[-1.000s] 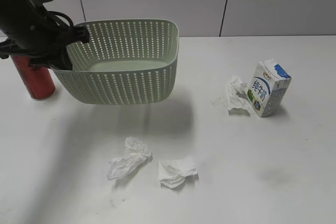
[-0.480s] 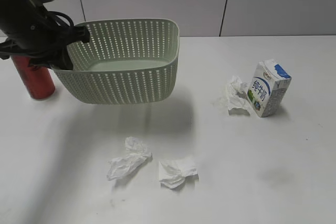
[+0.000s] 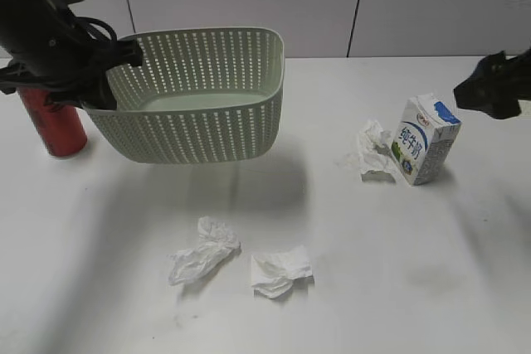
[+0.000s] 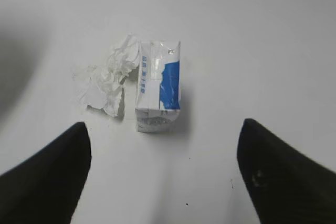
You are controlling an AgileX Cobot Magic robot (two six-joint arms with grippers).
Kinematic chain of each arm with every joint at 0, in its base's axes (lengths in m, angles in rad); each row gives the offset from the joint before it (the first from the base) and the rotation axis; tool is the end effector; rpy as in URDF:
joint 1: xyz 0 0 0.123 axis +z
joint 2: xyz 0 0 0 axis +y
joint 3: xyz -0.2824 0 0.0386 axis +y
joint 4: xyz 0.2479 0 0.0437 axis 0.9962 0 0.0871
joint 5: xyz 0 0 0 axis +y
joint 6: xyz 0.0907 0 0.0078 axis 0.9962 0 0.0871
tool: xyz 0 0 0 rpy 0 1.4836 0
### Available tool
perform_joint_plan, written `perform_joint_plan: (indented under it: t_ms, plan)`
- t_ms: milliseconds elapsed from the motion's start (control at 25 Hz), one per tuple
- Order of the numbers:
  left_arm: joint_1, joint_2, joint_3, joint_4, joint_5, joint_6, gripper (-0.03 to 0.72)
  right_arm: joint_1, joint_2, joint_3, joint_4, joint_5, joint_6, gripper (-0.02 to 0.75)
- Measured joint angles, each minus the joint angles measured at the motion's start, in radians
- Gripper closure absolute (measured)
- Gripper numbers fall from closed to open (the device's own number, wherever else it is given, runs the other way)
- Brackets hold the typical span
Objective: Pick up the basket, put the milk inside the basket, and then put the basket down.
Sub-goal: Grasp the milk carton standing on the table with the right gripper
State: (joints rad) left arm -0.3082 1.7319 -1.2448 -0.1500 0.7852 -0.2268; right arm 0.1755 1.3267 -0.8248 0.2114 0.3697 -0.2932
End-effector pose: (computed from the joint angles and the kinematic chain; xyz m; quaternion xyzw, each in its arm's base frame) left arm 0.3376 -0.1176 0.2344 -0.0020 0.9796 -0.1105 0.1679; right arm 0.2668 0.0543 0.2617 -0.1391 0.9111 0.0504 0.3846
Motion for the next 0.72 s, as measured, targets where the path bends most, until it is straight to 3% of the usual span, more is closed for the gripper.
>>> perform_joint_plan:
  t_ms: [360,720]
  plan:
    - [0.000,0.000,0.000,-0.001,0.000,0.000,0.688,0.004,0.314,-0.126,0.004,-0.017,-0.001,0.071]
    - [0.000,0.000,0.000,-0.001,0.001,0.000,0.688,0.004,0.484,-0.143,0.034,-0.126,-0.001,0.097]
